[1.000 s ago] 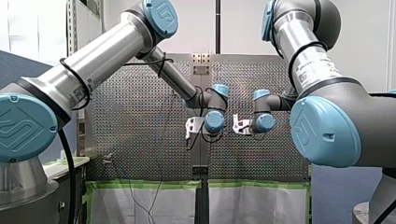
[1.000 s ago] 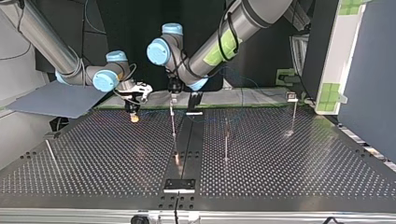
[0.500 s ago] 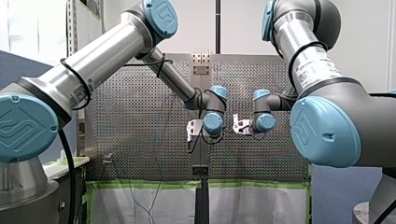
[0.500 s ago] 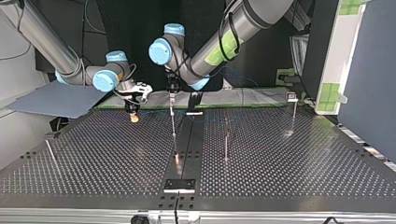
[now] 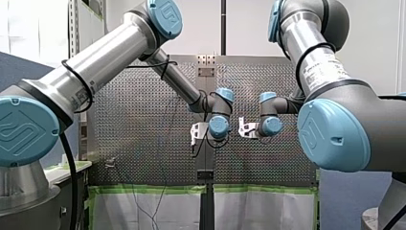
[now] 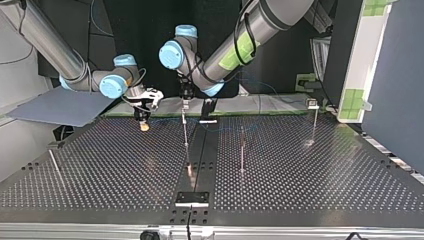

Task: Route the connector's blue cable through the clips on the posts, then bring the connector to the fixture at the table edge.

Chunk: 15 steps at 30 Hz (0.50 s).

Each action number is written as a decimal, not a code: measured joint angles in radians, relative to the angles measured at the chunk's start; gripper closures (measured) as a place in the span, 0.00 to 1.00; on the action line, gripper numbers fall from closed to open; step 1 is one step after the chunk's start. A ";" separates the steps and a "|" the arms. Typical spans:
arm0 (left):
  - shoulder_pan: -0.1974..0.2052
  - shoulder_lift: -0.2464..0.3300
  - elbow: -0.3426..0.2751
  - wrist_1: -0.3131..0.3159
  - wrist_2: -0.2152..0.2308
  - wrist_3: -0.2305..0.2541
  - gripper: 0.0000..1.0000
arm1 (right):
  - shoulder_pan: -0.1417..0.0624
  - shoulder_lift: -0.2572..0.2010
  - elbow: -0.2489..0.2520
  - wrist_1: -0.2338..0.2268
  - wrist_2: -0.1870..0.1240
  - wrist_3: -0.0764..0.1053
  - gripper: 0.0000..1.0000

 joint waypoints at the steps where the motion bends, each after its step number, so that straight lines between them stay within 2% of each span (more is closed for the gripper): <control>1: -0.001 0.000 0.000 -0.001 -0.002 0.001 0.00 | 0.000 0.000 0.000 0.000 0.000 0.000 1.00; 7: -0.015 0.018 -0.016 -0.004 -0.033 0.012 0.00 | 0.001 0.000 0.000 0.000 0.000 0.000 1.00; 15: -0.030 0.080 -0.078 0.053 -0.013 0.031 0.00 | 0.003 0.000 0.000 -0.001 0.000 -0.001 1.00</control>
